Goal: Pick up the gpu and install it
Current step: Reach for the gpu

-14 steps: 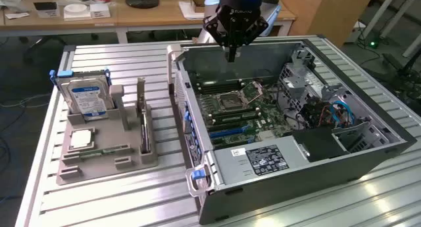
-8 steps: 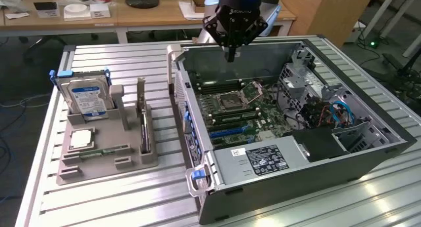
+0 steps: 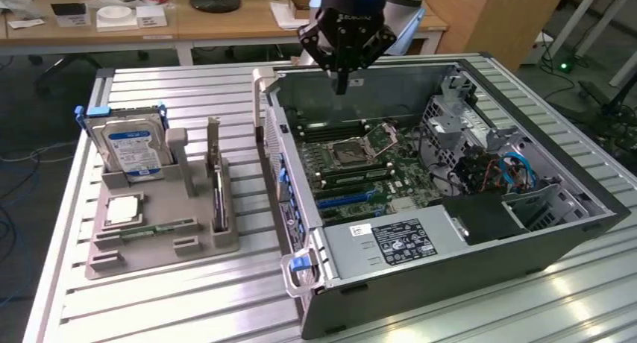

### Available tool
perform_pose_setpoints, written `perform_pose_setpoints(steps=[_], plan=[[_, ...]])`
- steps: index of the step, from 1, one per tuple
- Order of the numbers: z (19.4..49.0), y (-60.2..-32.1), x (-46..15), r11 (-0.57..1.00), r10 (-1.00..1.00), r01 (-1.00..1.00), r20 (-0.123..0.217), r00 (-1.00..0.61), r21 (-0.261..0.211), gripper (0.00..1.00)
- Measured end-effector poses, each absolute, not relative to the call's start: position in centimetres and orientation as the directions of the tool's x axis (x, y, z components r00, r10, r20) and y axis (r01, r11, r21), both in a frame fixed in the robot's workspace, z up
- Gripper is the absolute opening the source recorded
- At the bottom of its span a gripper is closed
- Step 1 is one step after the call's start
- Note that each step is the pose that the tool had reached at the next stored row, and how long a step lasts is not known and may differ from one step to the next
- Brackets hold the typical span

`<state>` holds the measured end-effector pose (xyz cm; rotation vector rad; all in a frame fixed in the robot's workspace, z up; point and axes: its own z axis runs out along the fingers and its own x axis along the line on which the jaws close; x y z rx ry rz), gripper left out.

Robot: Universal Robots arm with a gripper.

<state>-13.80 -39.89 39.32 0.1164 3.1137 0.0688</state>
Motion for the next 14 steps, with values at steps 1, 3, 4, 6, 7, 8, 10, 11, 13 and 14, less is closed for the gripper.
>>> perform_pose_setpoints(steps=[1,3,4,6,7,8,10,11,13,14], plan=[[39.3,-39.9,-14.2,0.996,0.075,0.074,-0.023,-0.997,0.045,0.11],[39.3,-39.9,-14.9,0.996,0.075,0.074,-0.023,-0.997,0.045,0.11],[39.3,-39.9,-15.2,0.996,0.075,0.074,-0.023,-0.997,0.045,0.11],[39.3,-39.9,-15.9,0.996,0.075,0.074,-0.023,-0.997,0.045,0.11],[39.3,-39.9,-16.3,0.996,0.075,0.074,-0.023,-0.997,0.045,0.11],[39.2,-39.9,-16.6,0.996,0.075,0.074,-0.023,-0.997,0.045,0.11],[39.2,-39.9,-17.1,0.996,0.075,0.074,-0.023,-0.997,0.045,0.11],[39.2,-39.9,-17.4,0.996,0.075,0.074,-0.023,-0.997,0.045,0.11],[39.2,-39.9,-17.9,0.996,0.075,0.074,-0.023,-0.997,0.045,0.11],[39.2,-39.9,-18.2,0.996,0.075,0.074,-0.023,-0.997,0.045,0.11]])
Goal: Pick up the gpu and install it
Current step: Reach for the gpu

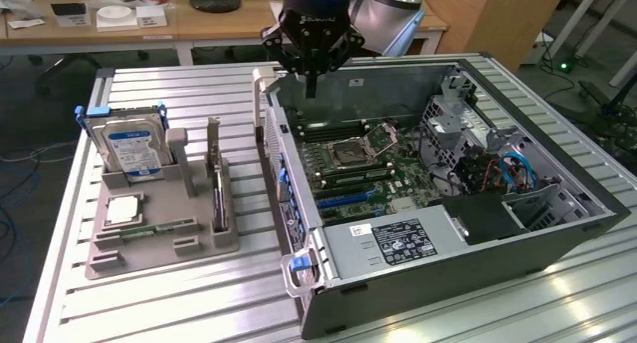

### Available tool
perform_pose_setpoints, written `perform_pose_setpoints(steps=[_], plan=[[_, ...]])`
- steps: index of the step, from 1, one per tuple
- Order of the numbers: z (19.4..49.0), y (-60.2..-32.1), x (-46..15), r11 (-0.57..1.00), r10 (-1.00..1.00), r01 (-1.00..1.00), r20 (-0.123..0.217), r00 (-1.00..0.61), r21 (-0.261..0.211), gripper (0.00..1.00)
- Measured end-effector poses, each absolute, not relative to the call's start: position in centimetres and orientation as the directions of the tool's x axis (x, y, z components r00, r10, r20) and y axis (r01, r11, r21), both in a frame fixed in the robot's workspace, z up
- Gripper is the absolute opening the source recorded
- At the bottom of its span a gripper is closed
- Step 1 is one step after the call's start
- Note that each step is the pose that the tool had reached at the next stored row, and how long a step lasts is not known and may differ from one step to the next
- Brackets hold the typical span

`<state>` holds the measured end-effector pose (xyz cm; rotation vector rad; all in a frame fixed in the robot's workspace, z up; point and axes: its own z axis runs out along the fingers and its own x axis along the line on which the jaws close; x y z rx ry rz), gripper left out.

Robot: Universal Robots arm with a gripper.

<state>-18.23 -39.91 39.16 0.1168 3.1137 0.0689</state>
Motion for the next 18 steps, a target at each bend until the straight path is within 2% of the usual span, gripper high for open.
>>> perform_pose_setpoints(steps=[18], plan=[[38.9,-39.9,-24.7,0.996,0.075,0.074,-0.023,-0.997,0.045,0.11]])
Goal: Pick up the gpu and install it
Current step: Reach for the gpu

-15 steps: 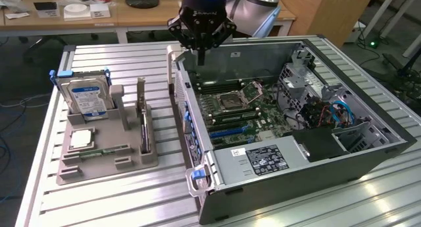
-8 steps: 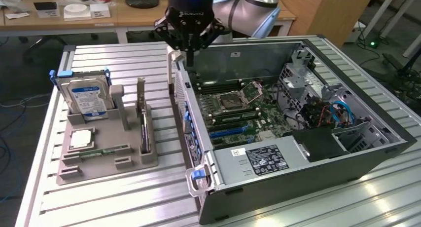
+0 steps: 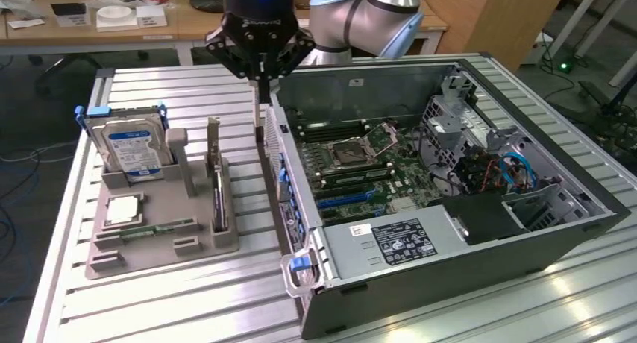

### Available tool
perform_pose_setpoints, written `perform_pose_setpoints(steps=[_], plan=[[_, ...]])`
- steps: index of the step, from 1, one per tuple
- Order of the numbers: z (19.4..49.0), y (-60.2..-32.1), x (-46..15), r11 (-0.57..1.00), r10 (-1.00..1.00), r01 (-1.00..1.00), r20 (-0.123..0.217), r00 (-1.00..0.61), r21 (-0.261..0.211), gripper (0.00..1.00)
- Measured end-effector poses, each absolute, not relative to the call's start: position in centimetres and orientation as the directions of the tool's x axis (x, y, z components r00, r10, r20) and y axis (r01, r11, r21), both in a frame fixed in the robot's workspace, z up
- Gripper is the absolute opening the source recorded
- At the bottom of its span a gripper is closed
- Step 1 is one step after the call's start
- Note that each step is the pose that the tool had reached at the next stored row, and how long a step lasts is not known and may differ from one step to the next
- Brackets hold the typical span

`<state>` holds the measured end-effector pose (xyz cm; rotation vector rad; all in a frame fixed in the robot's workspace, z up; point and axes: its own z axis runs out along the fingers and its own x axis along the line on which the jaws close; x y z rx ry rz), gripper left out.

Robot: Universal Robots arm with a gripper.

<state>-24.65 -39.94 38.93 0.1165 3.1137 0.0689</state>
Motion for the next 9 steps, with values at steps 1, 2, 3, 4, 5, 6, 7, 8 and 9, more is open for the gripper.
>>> perform_pose_setpoints(steps=[1,2,3,4,5,6,7,8,9], plan=[[38.9,-39.9,-25.1,0.996,0.075,0.074,-0.023,-0.997,0.045,0.11],[38.9,-39.9,-25.5,0.996,0.075,0.074,-0.023,-0.997,0.045,0.11],[38.9,-39.9,-25.9,0.996,0.075,0.074,-0.023,-0.997,0.045,0.11],[38.9,-39.9,-26.3,0.996,0.075,0.074,-0.023,-0.997,0.045,0.11],[38.8,-39.9,-26.7,0.996,0.075,0.074,-0.023,-0.997,0.045,0.11],[38.8,-39.9,-27.1,0.996,0.075,0.074,-0.023,-0.997,0.045,0.11],[38.8,-40.0,-27.5,0.996,0.075,0.074,-0.023,-0.997,0.045,0.11],[38.8,-40.0,-27.9,0.996,0.075,0.074,-0.023,-0.997,0.045,0.11],[38.8,-40.0,-28.4,0.996,0.075,0.074,-0.023,-0.997,0.045,0.11]])
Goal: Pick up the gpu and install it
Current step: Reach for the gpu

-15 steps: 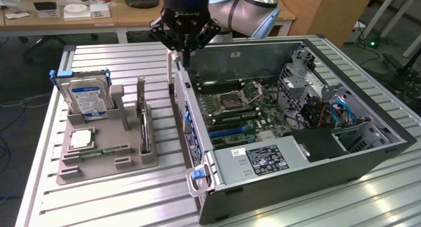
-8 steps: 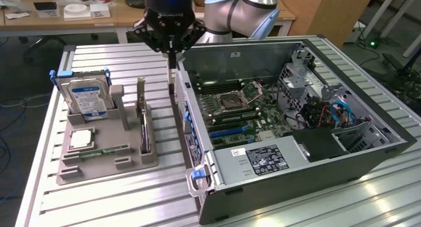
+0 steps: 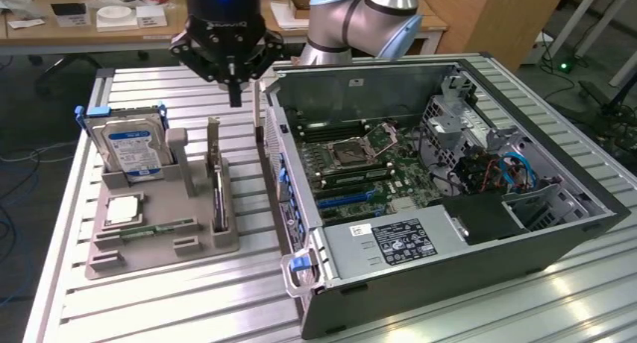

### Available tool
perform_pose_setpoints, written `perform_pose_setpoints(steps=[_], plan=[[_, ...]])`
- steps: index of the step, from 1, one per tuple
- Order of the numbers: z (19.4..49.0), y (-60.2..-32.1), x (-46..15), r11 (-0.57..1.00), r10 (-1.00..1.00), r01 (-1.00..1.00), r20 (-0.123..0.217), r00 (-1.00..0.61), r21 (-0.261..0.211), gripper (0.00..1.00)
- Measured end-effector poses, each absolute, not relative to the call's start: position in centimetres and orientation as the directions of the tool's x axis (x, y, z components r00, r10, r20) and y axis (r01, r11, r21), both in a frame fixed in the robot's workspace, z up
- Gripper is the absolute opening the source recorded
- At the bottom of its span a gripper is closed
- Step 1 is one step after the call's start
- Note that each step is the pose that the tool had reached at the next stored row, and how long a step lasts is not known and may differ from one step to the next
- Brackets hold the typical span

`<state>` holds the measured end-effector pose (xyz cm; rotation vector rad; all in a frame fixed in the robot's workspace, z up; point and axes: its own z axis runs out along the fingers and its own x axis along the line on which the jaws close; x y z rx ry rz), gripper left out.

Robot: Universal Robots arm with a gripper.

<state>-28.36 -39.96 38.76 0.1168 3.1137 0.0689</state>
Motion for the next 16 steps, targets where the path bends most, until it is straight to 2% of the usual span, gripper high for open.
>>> perform_pose_setpoints(steps=[9,16], plan=[[38.6,-40.0,-31.9,0.996,0.075,0.074,-0.023,-0.997,0.045,0.11],[38.6,-40.0,-32.1,0.996,0.075,0.074,-0.023,-0.997,0.045,0.11]])
